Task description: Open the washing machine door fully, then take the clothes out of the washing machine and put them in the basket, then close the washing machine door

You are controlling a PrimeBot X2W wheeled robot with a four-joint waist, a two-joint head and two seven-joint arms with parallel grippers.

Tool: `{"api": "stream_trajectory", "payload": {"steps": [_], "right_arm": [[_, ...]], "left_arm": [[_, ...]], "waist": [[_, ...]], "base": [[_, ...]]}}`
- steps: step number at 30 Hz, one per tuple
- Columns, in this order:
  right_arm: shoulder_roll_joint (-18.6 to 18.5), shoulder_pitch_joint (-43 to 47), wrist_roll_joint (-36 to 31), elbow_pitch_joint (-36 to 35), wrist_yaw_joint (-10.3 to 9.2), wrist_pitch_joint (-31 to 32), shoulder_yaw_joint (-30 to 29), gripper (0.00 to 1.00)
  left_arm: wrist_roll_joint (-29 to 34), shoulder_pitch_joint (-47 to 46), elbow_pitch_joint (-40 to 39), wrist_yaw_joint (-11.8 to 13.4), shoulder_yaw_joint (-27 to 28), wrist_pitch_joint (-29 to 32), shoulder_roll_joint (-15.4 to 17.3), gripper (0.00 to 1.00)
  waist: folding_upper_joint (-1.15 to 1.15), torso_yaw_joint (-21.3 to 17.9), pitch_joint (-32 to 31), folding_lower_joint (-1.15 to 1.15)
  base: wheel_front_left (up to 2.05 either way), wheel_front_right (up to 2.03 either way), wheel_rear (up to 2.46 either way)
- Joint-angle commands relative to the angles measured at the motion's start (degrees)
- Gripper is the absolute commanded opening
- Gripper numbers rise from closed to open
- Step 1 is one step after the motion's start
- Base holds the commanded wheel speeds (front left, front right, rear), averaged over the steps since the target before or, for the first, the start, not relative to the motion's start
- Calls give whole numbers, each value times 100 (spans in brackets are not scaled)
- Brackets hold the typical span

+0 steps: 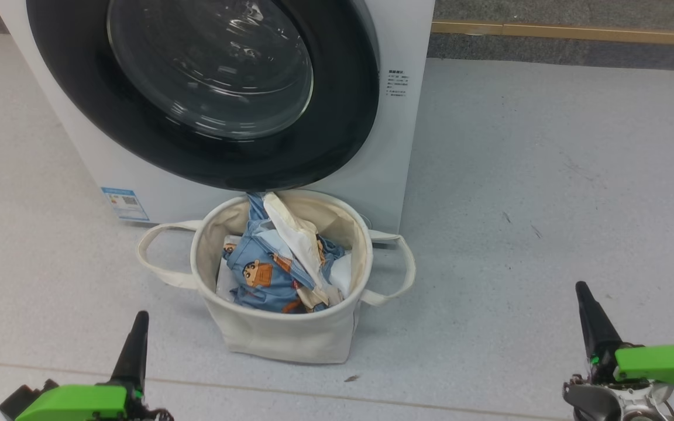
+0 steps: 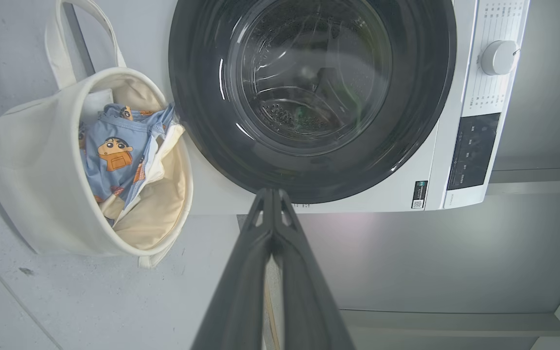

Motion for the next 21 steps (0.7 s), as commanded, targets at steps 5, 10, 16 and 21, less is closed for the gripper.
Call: {"api": "stream_trajectory", "payload": {"steps": [5,10,16,21], "right_arm": [[0,-77,410,-150,2,109,-20,0],[9,-71,687,-124,2,150,-92,0],[18,-69,765,-115,2,170,-124,0],[25,-70,757,-115,2,178,-134,0]], "left_arm": [[-298,-129,-119,-69,344,98,-81,0],[-495,-118,-86,-85,455,167,-174,0],[-552,-115,-76,-90,495,192,-207,0],[-547,-115,-76,-90,500,197,-211,0]], "waist": [[0,11,-18,0],[0,21,-34,0],[0,24,-39,0],[0,24,-39,0]], "base": [[0,0,0],[0,0,0],[0,0,0],[0,0,0]]}}
